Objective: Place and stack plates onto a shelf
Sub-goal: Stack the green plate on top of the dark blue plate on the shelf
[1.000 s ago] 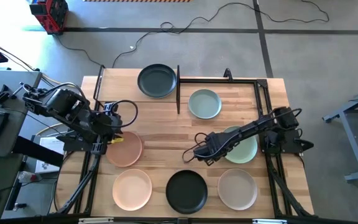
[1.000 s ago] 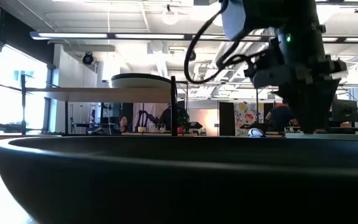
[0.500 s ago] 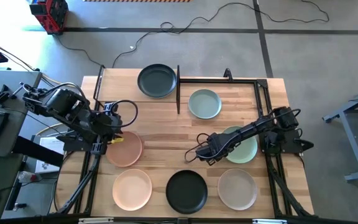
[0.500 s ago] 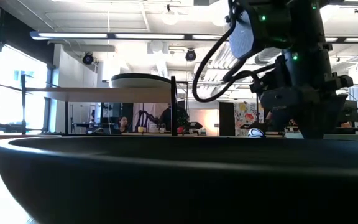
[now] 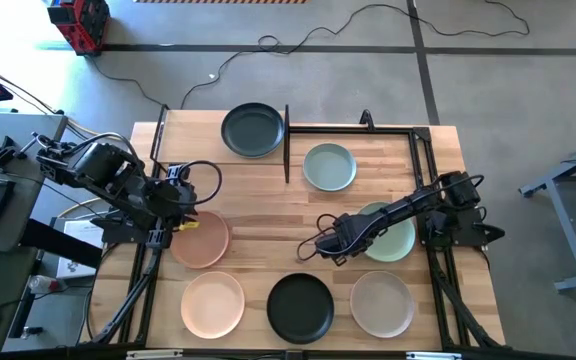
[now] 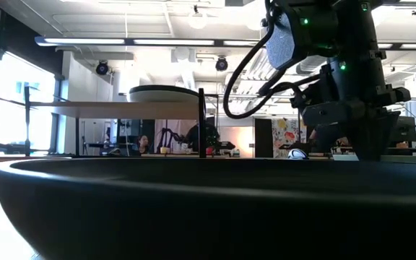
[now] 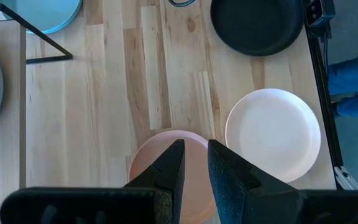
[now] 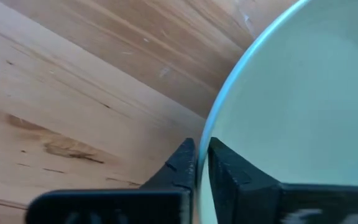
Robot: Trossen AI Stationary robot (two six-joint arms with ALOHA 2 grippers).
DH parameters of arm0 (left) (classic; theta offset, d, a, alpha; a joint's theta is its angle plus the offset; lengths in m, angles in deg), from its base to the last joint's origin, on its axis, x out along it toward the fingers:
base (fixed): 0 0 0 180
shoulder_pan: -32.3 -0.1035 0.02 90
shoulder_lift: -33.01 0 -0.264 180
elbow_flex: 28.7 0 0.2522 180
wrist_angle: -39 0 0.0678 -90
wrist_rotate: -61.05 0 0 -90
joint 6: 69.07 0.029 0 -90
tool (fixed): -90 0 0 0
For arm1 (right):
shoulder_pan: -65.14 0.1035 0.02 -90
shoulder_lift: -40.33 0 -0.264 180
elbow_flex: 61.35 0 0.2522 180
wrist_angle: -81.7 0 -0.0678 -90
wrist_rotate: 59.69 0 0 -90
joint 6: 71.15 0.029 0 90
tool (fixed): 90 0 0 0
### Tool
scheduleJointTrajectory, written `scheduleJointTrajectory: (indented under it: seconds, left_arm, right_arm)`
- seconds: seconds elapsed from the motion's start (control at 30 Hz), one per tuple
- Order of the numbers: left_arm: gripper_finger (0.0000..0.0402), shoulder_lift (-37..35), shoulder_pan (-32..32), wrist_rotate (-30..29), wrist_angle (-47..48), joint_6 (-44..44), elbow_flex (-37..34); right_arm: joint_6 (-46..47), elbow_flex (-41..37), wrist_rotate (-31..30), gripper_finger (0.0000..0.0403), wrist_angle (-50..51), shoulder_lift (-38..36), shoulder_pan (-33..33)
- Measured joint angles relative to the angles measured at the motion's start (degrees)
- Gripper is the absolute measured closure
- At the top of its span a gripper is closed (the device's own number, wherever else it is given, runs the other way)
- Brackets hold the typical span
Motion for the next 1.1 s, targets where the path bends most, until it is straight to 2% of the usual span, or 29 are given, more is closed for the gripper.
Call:
scheduleJointTrajectory:
  seconds: [0.23,0.53,0.87,1.1]
  left_arm:
    - [0.0342,0.0,-0.01,0.0,-0.02,-0.01,0.0]
    - [0.0342,0.0,0.0,0.0,-0.04,-1.63,0.0]
    - [0.0342,0.02,-0.01,-0.27,0.0,-3.08,0.0]
    - [0.0342,0.02,-0.02,-4.56,0.2,-4.63,0.0]
  right_arm:
    - [-0.28,0.8,2.06,0.0401,1.16,0.02,0.0]
    - [-2.8,9.9,1.6,0.0403,10.82,0.02,0.02]
    - [-3.07,22.07,-3.24,0.0403,20.44,0.02,0.04]
    - [-3.7,29.95,-6.83,0.0403,25.39,0.02,0.04]
